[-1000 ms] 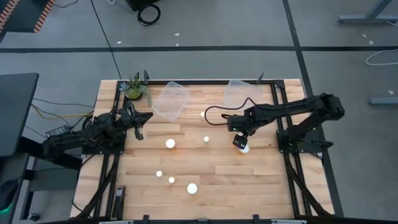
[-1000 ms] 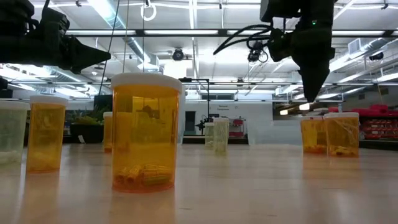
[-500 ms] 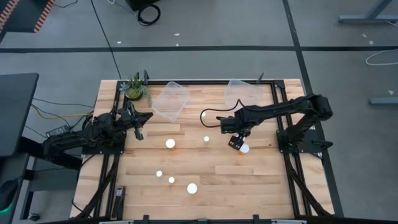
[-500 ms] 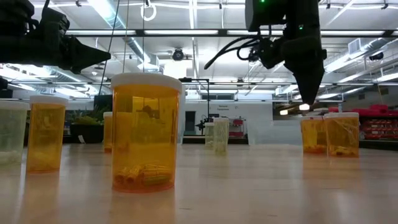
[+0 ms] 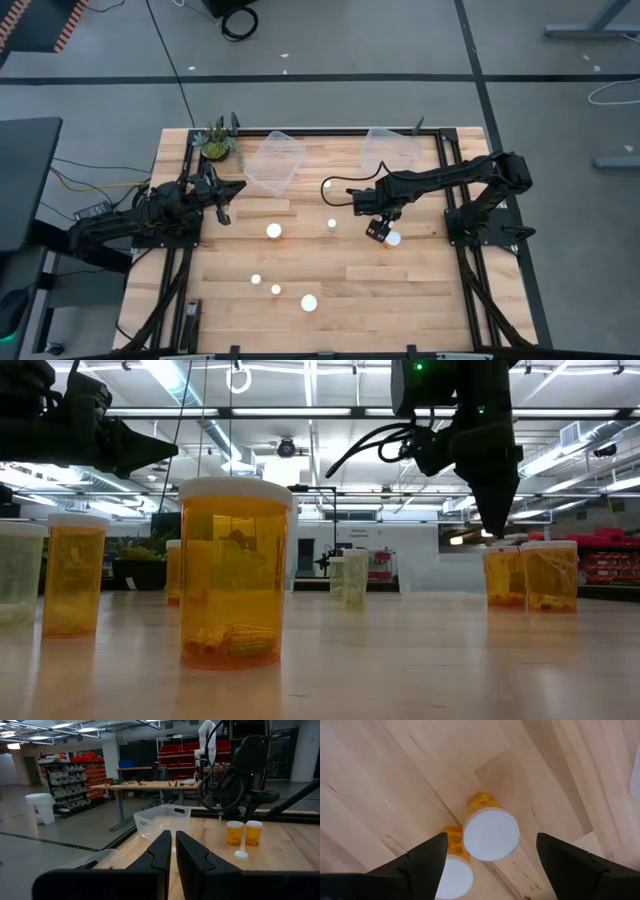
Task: Pick and place medicine bottles into bin by pill shape (circle, oval)
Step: Put the large orange capsule bottle into the right transparent bin
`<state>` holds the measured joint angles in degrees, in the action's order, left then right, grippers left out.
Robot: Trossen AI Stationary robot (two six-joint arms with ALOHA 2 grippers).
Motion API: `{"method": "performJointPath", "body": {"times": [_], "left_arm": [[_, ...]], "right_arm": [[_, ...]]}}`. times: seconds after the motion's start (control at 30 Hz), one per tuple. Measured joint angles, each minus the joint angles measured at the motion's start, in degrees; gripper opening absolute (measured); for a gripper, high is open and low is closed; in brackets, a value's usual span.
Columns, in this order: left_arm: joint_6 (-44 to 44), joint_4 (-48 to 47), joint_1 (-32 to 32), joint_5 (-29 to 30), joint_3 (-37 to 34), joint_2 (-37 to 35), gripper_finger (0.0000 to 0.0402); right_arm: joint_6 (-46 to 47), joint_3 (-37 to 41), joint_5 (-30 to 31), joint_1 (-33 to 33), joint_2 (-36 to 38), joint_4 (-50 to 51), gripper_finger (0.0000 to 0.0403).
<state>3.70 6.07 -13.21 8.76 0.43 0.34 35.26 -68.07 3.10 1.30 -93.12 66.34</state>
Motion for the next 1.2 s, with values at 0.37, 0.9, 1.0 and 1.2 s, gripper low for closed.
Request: {"method": "performJointPath", "body": {"times": [0.37, 0.9, 1.0, 1.2], "left_arm": [[0.0, 0.0, 0.0, 0.0, 0.0, 0.0, 0.0026], [0.0, 0.0, 0.0, 0.0, 0.0, 0.0, 0.0025], [0.0, 0.0, 0.0, 0.0, 0.0, 0.0, 0.0023], [0.0, 0.0, 0.0, 0.0, 0.0, 0.0, 0.0031]], "right_arm": [[-0.8, 0.0, 1.5, 0.0, 0.0, -0.4, 0.0313], [-0.8, 1.7, 4.9, 1.5, 0.1, -2.3, 0.0313], [-0.8, 3.7, 4.5, 1.5, 0.1, -3.2, 0.0313], [-0.6, 4.9, 3.7, 1.5, 0.1, -3.9, 0.0313]]}}
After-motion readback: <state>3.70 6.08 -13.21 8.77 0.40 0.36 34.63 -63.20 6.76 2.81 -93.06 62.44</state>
